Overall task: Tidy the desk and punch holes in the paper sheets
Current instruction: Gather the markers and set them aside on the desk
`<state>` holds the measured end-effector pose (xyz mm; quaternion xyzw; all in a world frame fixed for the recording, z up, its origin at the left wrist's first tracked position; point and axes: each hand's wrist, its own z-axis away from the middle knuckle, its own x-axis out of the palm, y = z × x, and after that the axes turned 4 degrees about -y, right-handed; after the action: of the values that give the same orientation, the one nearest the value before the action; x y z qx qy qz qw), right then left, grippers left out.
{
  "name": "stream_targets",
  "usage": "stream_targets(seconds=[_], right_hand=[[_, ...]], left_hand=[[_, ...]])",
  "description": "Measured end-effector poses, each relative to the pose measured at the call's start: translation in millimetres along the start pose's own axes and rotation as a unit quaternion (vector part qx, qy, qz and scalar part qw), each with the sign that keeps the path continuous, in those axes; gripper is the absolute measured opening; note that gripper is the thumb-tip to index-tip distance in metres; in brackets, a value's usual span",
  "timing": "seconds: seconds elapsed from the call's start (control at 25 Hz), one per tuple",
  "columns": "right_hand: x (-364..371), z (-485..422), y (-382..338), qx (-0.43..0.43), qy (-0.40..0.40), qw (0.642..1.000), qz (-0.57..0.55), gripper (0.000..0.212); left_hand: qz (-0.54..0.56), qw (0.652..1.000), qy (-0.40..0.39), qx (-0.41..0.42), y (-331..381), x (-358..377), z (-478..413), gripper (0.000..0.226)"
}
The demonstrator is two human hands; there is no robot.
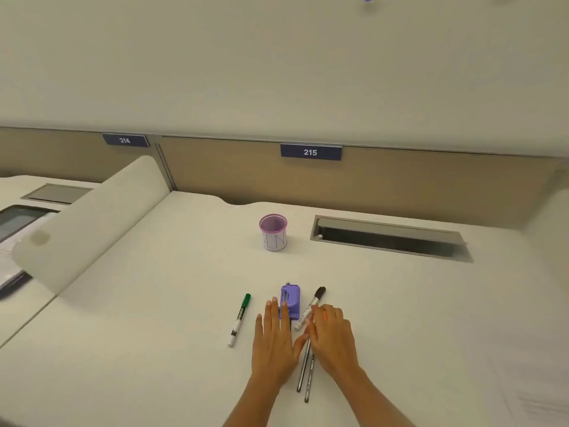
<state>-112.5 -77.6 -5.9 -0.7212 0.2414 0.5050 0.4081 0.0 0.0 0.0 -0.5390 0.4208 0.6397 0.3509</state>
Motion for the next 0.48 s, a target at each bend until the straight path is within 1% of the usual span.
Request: stream_targets(seconds=[0.04, 0.08, 0.12, 0.16, 0.24, 0.28, 0.4, 0.48], right_hand=[[7, 1, -2, 0.011, 0.005, 1.000, 0.007, 0.026], [10, 1, -5, 0.021, -0.013, 1.000, 0.012, 0.026], [16, 2, -7, 0.034, -0.022, 0.999, 0.012, 0.028], [15, 1, -11, 0.059, -0.048, 0.997, 0.001, 0.032], [15, -10, -18, 0.095, -0.067, 0.993, -0.022, 0.037], [13, -17, -20, 0.117, -0.058, 0.991, -0.035, 0.036], [10, -43, -26, 0.196, -0.063, 0.977, -0.053, 0.034], [12, -57, -27, 0.230, -0.075, 0.969, -0.042, 0.035]], left_hand=[[0.005, 1.000, 0.000, -0.001, -6, 7, 0, 0.077], [0.020, 1.000, -0.010, -0.007, -10, 3, 3, 0.076], [0.016, 1.000, 0.003, -0.006, -17, 8, 4, 0.075], [0.014, 1.000, -0.012, -0.019, -22, 4, 9, 0.074], [0.009, 1.000, -0.004, -0.005, -30, 7, 7, 0.071], [0.001, 1.000, 0.010, 0.011, -33, 7, 5, 0.068], [-0.009, 0.998, -0.012, 0.059, -29, -4, 2, 0.053], [-0.038, 0.997, -0.027, 0.069, -24, -8, -1, 0.043]])
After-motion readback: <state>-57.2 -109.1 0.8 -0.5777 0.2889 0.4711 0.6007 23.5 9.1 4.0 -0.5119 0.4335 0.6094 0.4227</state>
